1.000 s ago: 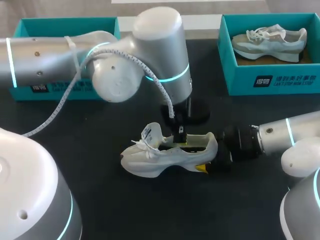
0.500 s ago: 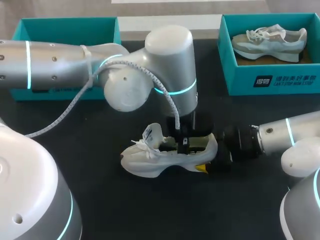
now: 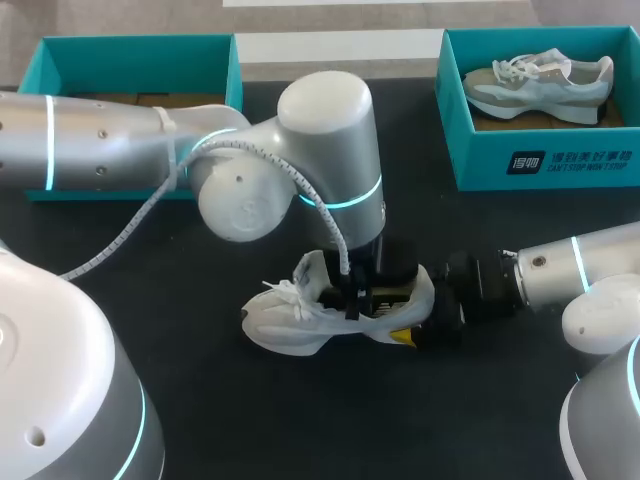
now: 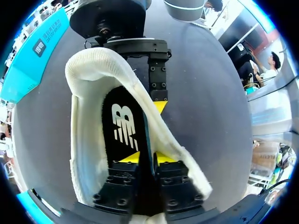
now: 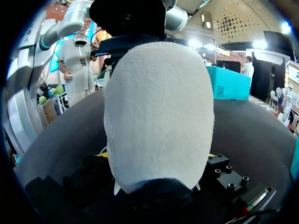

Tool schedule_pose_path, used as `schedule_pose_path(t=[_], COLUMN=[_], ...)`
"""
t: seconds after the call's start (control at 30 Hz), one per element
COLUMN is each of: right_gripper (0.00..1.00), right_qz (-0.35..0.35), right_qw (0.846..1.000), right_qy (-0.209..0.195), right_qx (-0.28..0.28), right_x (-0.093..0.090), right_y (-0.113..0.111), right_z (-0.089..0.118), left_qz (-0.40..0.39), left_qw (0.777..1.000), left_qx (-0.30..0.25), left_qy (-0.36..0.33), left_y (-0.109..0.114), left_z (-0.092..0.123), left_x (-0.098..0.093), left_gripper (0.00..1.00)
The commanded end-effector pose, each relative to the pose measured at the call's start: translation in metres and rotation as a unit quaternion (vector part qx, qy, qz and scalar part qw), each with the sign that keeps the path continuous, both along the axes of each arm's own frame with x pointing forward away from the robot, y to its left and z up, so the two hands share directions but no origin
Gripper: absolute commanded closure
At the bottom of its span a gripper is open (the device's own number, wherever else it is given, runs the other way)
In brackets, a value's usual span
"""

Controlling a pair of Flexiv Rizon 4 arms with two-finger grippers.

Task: Take the shoe out of the shoebox, open the shoe tongue, remove and reinsert the insole, then place the shoe into the shoebox

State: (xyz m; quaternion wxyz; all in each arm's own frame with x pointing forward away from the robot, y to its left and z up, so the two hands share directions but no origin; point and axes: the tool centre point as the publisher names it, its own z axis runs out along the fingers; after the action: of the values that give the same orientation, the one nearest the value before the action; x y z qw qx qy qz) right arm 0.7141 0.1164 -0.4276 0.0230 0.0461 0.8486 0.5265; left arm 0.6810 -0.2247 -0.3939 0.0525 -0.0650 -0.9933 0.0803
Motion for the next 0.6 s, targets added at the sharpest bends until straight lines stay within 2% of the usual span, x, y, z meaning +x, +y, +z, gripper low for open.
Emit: schedule_pose_path(t=[0.03, 0.43, 0.6], right_gripper=[1.00, 1.00, 1.00], right_qz=[-0.001, -0.001, -0.001], right_qw=[1.000, 1.000, 1.000], right_qy=[0.001, 0.001, 0.001], right_qx=[-0.003, -0.003, -0.003], right_x=[0.002, 0.002, 0.002], right_y=[0.004, 0.004, 0.004], right_z=[-0.003, -0.003, -0.003], left_qz=[-0.003, -0.006, -0.001], left_qw=[1.000, 1.000, 0.999], left_qx=[0.002, -0.010, -0.010], left_qy=[-0.002, -0.027, -0.037], left_y=[-0.003, -0.009, -0.012], left_z=[-0.006, -0.030, -0.045], left_x=[-0.004, 0.000, 0.003], left_gripper=[0.66, 0.63, 0.65])
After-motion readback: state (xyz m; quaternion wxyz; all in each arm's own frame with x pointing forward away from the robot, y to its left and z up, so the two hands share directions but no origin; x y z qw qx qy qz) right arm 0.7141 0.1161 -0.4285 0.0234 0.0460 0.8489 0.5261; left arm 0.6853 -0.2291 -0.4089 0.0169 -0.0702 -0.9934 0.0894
